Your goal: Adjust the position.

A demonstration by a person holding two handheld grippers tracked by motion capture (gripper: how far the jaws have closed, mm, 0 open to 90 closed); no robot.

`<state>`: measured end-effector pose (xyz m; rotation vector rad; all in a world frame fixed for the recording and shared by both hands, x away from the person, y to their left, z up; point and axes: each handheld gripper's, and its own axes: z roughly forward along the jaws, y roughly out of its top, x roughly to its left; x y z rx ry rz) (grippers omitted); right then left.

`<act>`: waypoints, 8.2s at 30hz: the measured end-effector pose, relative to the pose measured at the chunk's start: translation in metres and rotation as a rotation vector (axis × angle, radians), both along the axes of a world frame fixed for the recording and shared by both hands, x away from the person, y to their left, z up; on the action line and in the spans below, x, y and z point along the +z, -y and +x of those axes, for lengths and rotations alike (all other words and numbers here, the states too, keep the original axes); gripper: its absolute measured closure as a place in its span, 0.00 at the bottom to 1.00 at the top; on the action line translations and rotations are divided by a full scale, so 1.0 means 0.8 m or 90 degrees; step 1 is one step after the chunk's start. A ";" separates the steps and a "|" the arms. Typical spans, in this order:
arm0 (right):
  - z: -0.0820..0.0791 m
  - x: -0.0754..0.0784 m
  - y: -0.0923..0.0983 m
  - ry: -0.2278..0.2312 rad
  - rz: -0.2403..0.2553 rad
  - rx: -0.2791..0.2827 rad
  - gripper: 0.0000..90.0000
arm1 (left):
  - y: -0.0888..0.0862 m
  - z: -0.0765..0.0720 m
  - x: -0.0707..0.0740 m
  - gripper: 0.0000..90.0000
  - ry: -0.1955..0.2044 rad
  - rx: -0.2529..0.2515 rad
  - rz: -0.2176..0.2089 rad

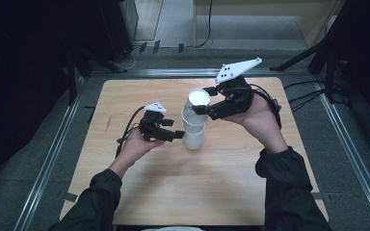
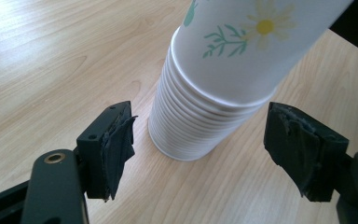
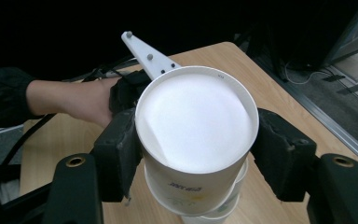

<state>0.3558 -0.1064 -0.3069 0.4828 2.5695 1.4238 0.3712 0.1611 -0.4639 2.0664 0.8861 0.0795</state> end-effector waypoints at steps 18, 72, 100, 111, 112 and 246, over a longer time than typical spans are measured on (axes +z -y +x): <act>-0.034 -0.058 0.022 -0.054 -0.026 0.032 0.40 | -0.020 -0.053 0.016 0.27 0.015 -0.080 -0.003; -0.061 -0.158 -0.012 -0.131 0.078 0.129 0.40 | 0.013 -0.105 -0.004 0.19 0.036 -0.224 -0.089; -0.064 -0.169 -0.001 -0.121 0.020 0.132 0.33 | 0.006 -0.095 0.008 0.32 0.024 -0.260 0.010; -0.070 -0.184 0.004 -0.125 -0.012 0.118 0.34 | 0.022 -0.087 0.005 0.32 0.012 -0.307 0.112; -0.070 -0.185 0.004 -0.125 -0.015 0.118 0.34 | 0.024 -0.087 0.004 0.32 0.015 -0.307 0.123; -0.086 -0.211 -0.039 -0.092 -0.139 0.230 0.38 | 0.064 -0.109 -0.015 0.27 -0.037 -0.392 0.280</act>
